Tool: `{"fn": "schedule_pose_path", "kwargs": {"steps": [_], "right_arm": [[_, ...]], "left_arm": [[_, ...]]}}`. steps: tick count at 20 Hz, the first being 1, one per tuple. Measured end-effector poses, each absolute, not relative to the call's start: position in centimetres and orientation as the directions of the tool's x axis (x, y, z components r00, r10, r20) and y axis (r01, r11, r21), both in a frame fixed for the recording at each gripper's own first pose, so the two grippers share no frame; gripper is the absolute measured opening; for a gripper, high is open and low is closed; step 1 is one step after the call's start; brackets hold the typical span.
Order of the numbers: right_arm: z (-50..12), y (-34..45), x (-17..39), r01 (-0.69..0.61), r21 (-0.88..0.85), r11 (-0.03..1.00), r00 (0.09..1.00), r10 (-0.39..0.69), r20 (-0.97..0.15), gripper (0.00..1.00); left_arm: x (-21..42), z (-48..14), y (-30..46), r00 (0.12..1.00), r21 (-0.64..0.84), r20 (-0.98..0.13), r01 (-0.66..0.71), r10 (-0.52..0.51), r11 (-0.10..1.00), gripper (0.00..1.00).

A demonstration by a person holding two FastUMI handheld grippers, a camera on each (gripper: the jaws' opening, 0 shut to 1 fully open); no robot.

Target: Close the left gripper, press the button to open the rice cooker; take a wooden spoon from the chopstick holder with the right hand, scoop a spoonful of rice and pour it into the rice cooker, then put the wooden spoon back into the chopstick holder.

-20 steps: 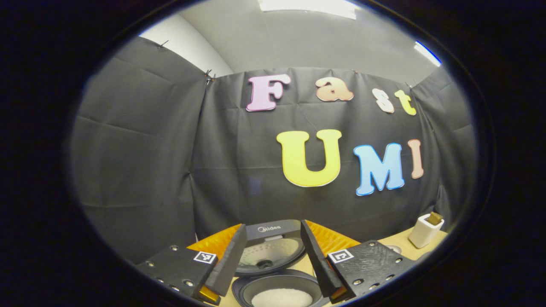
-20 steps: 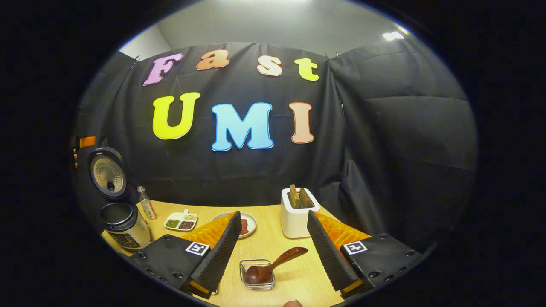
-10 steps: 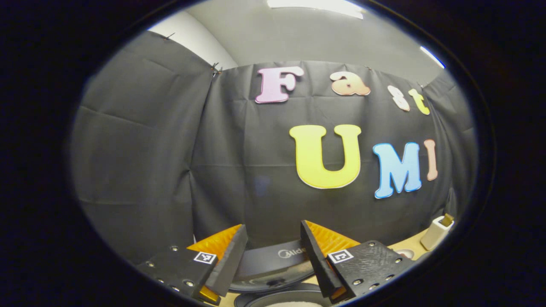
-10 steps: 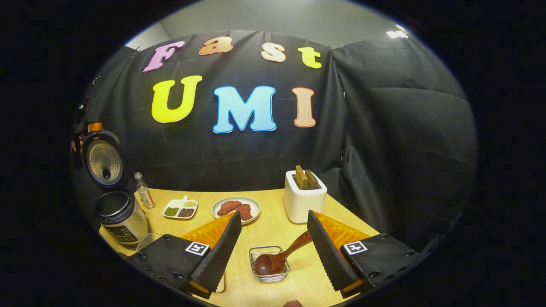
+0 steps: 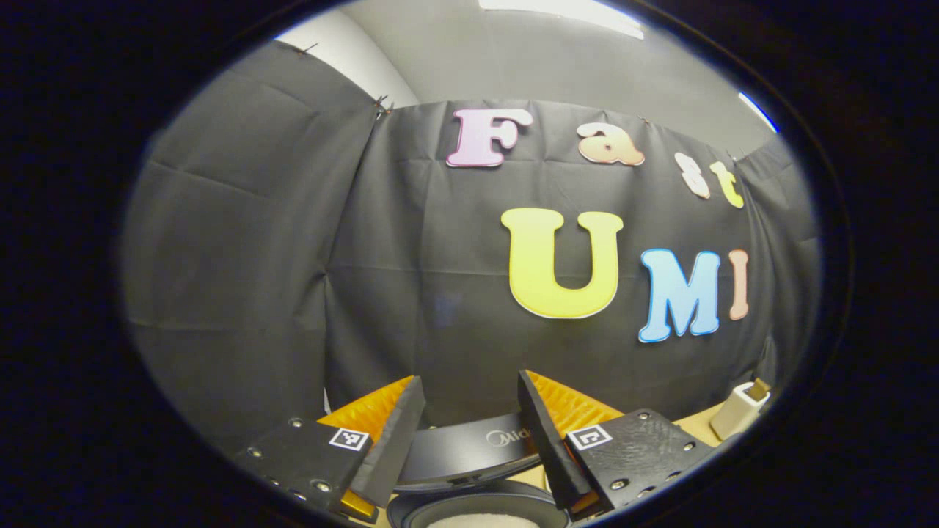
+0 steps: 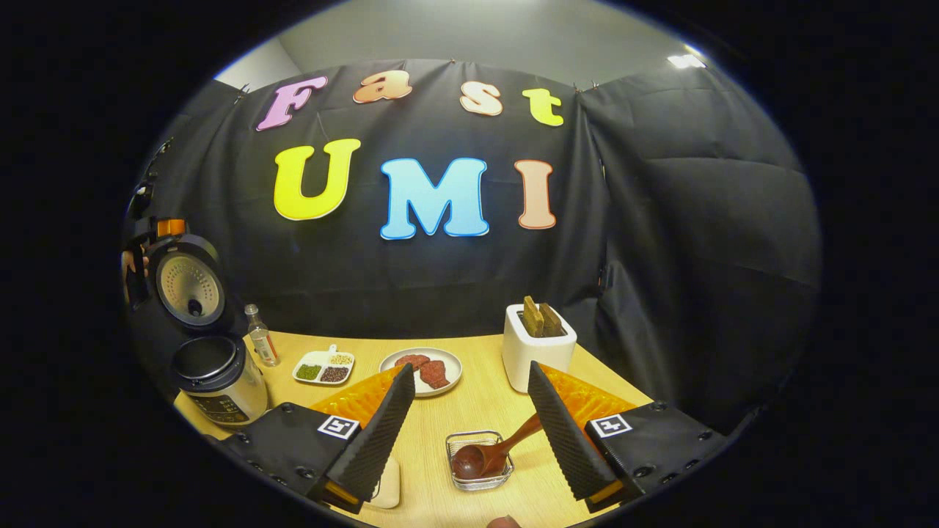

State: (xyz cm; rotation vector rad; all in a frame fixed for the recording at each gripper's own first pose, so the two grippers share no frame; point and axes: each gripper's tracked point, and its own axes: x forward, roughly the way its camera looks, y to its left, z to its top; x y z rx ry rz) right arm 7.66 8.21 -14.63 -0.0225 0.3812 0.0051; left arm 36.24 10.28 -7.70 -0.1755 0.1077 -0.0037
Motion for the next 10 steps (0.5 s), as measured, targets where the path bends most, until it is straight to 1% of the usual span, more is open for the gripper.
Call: {"fn": "schedule_pose_path", "kwargs": {"steps": [1, 6, 8, 9, 10], "right_arm": [[-14.3, 8.0, 7.6, -0.014, -0.02, 1.0, 0.931, 0.006, -0.366, 0.98], [-13.9, 6.6, 6.5, -0.039, -0.012, 0.999, 0.93, 0.032, -0.367, 0.98], [-13.7, 5.9, 6.0, -0.046, -0.01, 0.999, 0.93, 0.04, -0.366, 0.98], [-13.6, 5.6, 5.8, -0.049, -0.01, 0.999, 0.93, 0.042, -0.366, 1.0], [-13.6, 5.1, 5.6, -0.052, -0.008, 0.999, 0.929, 0.045, -0.366, 0.98]], "left_arm": [[35.7, -8.0, 10.0, 0.993, -0.185, -0.114, -0.004, -0.018, 0.983, 0.82], [32.2, -9.2, 8.2, 0.987, -0.166, -0.161, -0.006, -0.021, 0.986, 0.84], [30.8, -9.8, 7.5, 0.983, -0.166, -0.182, -0.007, -0.024, 0.986, 0.83], [30.1, -10.2, 7.2, 0.981, -0.168, -0.193, -0.008, -0.025, 0.986, 0.83], [29.5, -10.7, 6.7, 0.979, -0.17, -0.204, -0.008, -0.027, 0.985, 0.82]]}}
